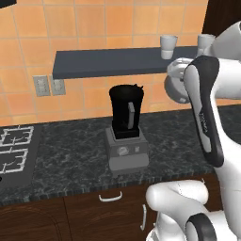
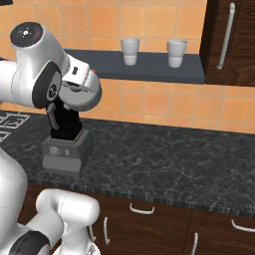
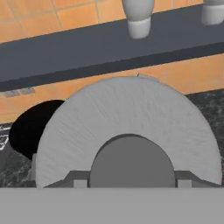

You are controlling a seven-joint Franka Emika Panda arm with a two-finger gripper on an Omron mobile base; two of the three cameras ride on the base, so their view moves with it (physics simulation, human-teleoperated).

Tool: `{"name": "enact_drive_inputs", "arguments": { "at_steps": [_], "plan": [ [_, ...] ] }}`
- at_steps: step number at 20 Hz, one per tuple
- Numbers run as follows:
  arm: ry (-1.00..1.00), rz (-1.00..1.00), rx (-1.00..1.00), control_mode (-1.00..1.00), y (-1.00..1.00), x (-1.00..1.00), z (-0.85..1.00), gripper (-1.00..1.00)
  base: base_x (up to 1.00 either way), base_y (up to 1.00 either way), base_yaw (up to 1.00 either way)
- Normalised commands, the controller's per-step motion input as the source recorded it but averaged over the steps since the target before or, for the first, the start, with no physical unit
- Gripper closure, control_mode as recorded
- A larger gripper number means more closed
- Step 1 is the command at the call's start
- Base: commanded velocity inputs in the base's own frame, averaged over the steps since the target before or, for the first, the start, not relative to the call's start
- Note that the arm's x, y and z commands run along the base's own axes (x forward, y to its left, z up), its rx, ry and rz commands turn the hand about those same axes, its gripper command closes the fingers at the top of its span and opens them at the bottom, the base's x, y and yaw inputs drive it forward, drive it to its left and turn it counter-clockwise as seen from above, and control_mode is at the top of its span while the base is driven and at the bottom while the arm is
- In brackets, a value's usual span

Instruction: Close the lid blender by securely placing the lid on top.

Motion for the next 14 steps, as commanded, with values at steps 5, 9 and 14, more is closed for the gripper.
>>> {"name": "enact_drive_inputs", "arguments": {
  "at_steps": [5, 9, 14],
  "plan": [
    [-0.1, 0.04, -0.1, -1.0, 0.56, -0.05, 0.7, 1.0, 0.0, 0.0, 0.0],
    [0.01, 0.1, -0.05, -1.0, 0.45, 0.07, 0.52, 1.0, 0.0, 0.0, 0.0],
    [0.12, 0.12, -0.02, -1.0, 0.47, 0.29, 0.36, 1.0, 0.0, 0.0, 0.0]
  ]
}}
